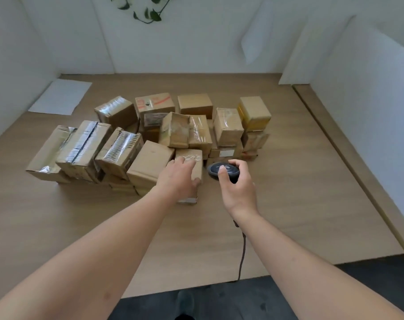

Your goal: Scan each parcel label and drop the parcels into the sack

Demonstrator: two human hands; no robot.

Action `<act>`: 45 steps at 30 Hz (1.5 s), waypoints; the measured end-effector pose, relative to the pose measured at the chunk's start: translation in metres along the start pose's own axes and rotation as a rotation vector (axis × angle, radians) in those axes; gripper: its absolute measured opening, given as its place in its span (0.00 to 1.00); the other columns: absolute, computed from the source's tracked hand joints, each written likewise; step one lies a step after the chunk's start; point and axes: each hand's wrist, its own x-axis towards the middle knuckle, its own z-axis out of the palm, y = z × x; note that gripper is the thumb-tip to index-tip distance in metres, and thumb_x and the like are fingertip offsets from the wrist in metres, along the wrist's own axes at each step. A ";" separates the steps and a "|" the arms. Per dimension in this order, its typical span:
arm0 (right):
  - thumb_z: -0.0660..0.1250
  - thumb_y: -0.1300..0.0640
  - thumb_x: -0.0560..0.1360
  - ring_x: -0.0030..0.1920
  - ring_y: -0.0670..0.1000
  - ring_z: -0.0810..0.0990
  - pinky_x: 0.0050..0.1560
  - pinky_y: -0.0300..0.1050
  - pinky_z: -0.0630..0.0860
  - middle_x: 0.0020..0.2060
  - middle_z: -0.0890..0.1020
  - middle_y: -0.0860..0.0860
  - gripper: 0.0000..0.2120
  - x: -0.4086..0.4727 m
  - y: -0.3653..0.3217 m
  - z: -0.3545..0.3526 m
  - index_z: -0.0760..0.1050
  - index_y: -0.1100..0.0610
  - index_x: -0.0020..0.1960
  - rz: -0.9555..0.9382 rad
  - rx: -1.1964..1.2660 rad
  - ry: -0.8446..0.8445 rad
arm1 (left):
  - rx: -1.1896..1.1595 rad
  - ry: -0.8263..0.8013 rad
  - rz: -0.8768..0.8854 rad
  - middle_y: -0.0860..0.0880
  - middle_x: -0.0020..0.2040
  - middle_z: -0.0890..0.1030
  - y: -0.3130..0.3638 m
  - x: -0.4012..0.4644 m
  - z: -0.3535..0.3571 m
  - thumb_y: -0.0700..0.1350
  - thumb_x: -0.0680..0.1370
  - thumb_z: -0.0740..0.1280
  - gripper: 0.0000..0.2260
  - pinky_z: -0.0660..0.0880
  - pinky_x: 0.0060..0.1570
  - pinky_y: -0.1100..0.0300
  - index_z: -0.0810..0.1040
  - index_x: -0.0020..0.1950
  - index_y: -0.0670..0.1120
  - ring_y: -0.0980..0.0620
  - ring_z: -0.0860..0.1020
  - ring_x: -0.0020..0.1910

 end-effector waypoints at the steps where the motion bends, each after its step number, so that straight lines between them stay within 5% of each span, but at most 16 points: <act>1: 0.68 0.43 0.83 0.55 0.51 0.82 0.56 0.50 0.78 0.50 0.82 0.40 0.13 0.009 0.001 0.001 0.75 0.44 0.66 0.013 0.002 0.001 | 0.009 -0.015 -0.022 0.44 0.75 0.71 -0.001 0.010 0.004 0.59 0.81 0.68 0.30 0.76 0.65 0.46 0.67 0.80 0.52 0.41 0.72 0.71; 11: 0.68 0.42 0.82 0.53 0.49 0.82 0.51 0.48 0.76 0.49 0.83 0.39 0.13 0.070 0.045 -0.009 0.74 0.42 0.65 0.044 -0.037 -0.088 | 0.003 0.031 -0.340 0.42 0.77 0.60 0.023 0.062 0.050 0.64 0.76 0.72 0.32 0.76 0.56 0.44 0.65 0.77 0.58 0.36 0.72 0.64; 22: 0.68 0.44 0.83 0.54 0.49 0.81 0.52 0.46 0.73 0.49 0.81 0.39 0.14 0.091 0.072 -0.053 0.75 0.45 0.67 -0.013 0.011 -0.271 | -0.115 0.080 -0.381 0.48 0.78 0.59 0.078 0.009 0.072 0.62 0.76 0.72 0.36 0.74 0.60 0.47 0.61 0.80 0.63 0.39 0.70 0.63; 41: 0.67 0.42 0.82 0.55 0.51 0.83 0.57 0.52 0.79 0.51 0.84 0.41 0.13 0.042 0.151 -0.088 0.74 0.42 0.65 0.051 -0.093 -0.411 | -0.143 -0.151 -0.472 0.49 0.80 0.52 0.113 -0.062 0.177 0.58 0.77 0.74 0.38 0.76 0.64 0.45 0.56 0.81 0.66 0.38 0.65 0.68; 45: 0.68 0.41 0.82 0.54 0.50 0.83 0.55 0.50 0.78 0.51 0.84 0.40 0.12 0.033 0.169 -0.087 0.74 0.41 0.64 0.092 -0.108 -0.413 | -0.069 -0.109 -0.475 0.46 0.79 0.51 0.116 -0.055 0.194 0.56 0.76 0.74 0.40 0.65 0.73 0.36 0.55 0.81 0.64 0.33 0.65 0.68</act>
